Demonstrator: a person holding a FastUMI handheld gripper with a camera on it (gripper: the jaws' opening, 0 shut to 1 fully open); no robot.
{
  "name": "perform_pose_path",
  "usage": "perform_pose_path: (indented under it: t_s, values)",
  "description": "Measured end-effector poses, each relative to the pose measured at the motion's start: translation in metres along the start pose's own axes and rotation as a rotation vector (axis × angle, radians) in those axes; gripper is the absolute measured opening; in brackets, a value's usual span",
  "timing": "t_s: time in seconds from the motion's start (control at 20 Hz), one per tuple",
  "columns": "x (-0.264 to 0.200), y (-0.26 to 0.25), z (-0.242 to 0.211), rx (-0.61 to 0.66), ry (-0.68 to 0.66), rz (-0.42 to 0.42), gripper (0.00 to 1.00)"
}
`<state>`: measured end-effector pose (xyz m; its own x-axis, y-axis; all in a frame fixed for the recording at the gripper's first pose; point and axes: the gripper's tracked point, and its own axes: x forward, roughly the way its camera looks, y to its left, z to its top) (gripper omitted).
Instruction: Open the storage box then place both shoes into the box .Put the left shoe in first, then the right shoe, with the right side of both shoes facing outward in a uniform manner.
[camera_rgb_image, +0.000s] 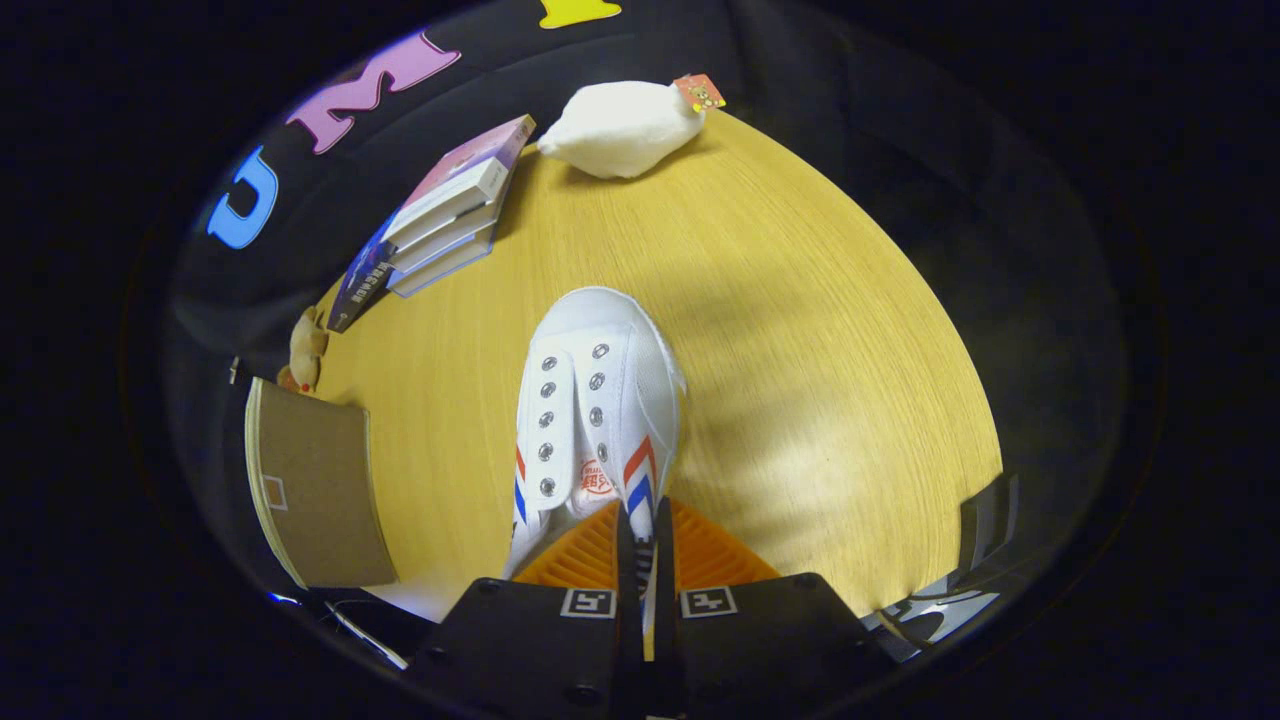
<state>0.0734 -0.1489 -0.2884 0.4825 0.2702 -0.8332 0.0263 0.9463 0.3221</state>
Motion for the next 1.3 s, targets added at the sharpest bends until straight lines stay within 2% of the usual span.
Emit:
perform_pose_path:
  t_s: [0.25, 0.6, 0.95, 1.15, 1.3]
  values:
    - [-0.064, 0.052, 0.008, 0.012, -0.059, 0.049, 0.08]
    - [-0.134, 0.187, 0.008, -0.019, -0.126, 0.194, 0.08]
    - [-0.135, 0.314, -0.034, -0.083, -0.113, 0.320, 0.08]
    - [-0.116, 0.362, -0.062, -0.106, -0.065, 0.343, 0.08]
    - [-0.094, 0.383, -0.074, -0.132, -0.033, 0.322, 0.08]
